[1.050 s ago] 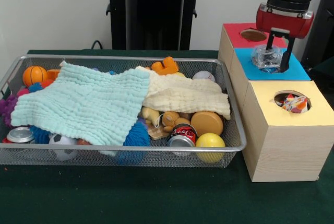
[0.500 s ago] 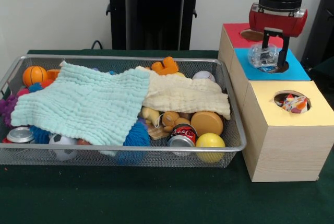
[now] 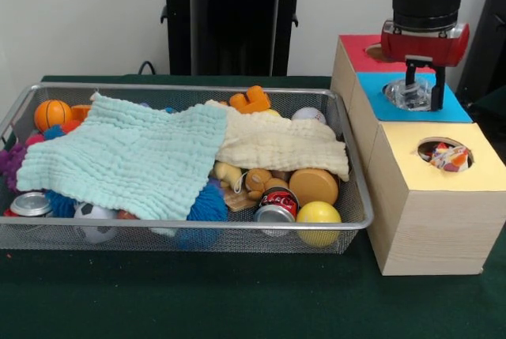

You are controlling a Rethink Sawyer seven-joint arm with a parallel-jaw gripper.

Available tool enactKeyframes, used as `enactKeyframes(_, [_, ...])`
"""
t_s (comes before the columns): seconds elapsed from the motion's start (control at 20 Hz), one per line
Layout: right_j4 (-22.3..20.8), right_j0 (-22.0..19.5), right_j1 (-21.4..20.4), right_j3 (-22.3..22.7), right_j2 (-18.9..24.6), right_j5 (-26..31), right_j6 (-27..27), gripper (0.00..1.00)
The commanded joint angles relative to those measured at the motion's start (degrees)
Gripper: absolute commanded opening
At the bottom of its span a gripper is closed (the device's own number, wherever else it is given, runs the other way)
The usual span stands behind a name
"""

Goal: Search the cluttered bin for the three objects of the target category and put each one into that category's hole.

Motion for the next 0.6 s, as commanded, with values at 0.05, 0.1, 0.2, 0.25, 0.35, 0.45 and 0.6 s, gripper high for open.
enactKeyframes(0.05, [-0.87,-4.77,3.18,4.93,10.79,-6.19,7.9,0.0])
enactKeyframes(0.1, [-0.93,-5.22,3.26,5.15,11.47,-6.47,7.97,0.0])
enactKeyframes(0.2, [-1.06,-6.18,3.41,5.63,12.83,-7.03,8.08,0.0])
enactKeyframes(0.25, [-1.14,-6.14,3.26,5.64,12.7,-6.96,8.13,0.0])
enactKeyframes(0.35, [-1.35,-5.79,3.02,5.42,12.09,-6.57,8.06,0.0])
enactKeyframes(0.45, [-1.47,-5.62,2.81,5.32,11.69,-6.41,8.11,0.0])
enactKeyframes(0.6, [-1.7,-6.07,2.78,5.57,12.18,-6.53,7.94,0.0])
